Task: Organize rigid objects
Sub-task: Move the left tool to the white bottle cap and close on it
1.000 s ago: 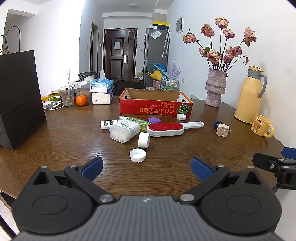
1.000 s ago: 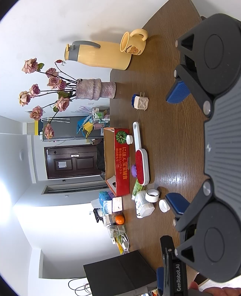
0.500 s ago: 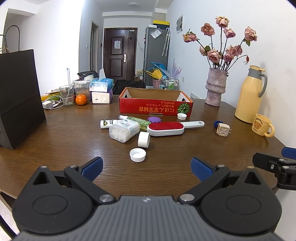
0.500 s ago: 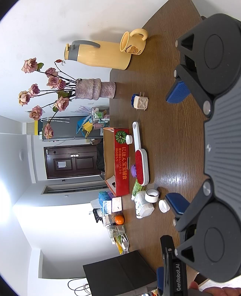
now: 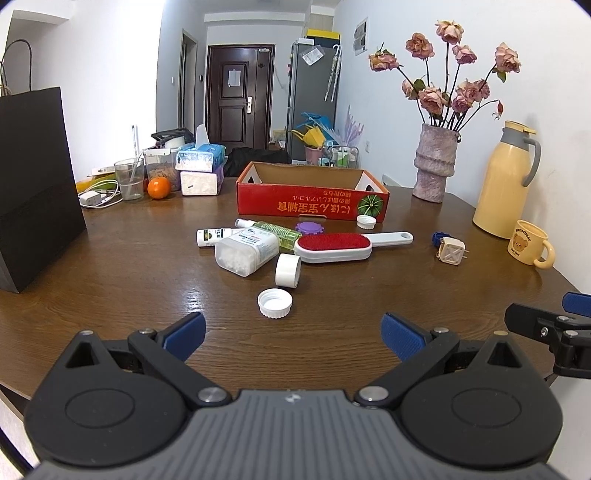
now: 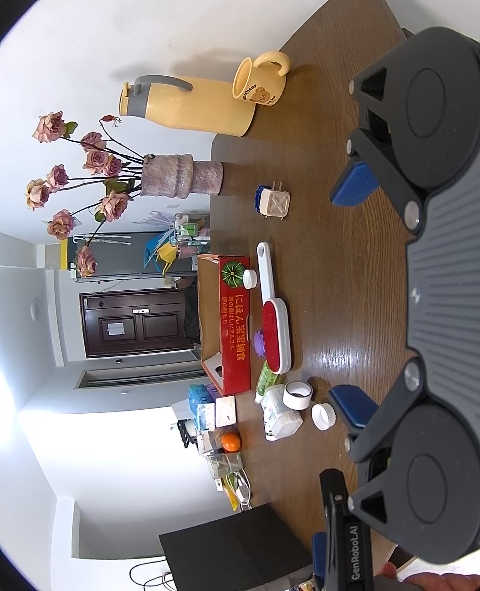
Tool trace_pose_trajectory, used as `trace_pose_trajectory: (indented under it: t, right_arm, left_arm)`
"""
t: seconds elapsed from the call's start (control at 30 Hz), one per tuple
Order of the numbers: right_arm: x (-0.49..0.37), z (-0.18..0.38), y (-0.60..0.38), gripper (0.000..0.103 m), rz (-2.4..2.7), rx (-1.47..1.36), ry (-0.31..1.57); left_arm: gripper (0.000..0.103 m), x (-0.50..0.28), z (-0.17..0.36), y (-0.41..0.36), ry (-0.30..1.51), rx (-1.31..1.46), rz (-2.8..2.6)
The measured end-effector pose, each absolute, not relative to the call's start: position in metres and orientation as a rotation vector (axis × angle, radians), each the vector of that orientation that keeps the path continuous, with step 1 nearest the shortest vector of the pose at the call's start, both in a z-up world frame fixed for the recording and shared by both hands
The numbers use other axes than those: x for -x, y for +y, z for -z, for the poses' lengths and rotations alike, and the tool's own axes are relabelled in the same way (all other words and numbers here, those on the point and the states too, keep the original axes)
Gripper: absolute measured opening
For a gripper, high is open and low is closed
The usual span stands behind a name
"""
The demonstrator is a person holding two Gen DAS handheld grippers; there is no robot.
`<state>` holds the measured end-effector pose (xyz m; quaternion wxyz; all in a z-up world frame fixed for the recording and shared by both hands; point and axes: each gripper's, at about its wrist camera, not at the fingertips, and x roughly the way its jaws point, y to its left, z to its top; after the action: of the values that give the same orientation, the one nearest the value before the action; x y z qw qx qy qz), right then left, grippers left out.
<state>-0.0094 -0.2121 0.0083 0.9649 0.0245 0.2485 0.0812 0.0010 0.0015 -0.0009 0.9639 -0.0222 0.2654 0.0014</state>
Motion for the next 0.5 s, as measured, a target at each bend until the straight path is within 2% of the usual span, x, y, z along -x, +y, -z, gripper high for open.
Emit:
trace_pose_trajectory:
  t: [0.5]
  right_arm:
    - [-0.035,0.007,-0.206,0.103,-0.176,-0.051,0.558]
  left_arm:
    - [0.103,-0.051,0.016,0.009,0.612,0.052,-0.012]
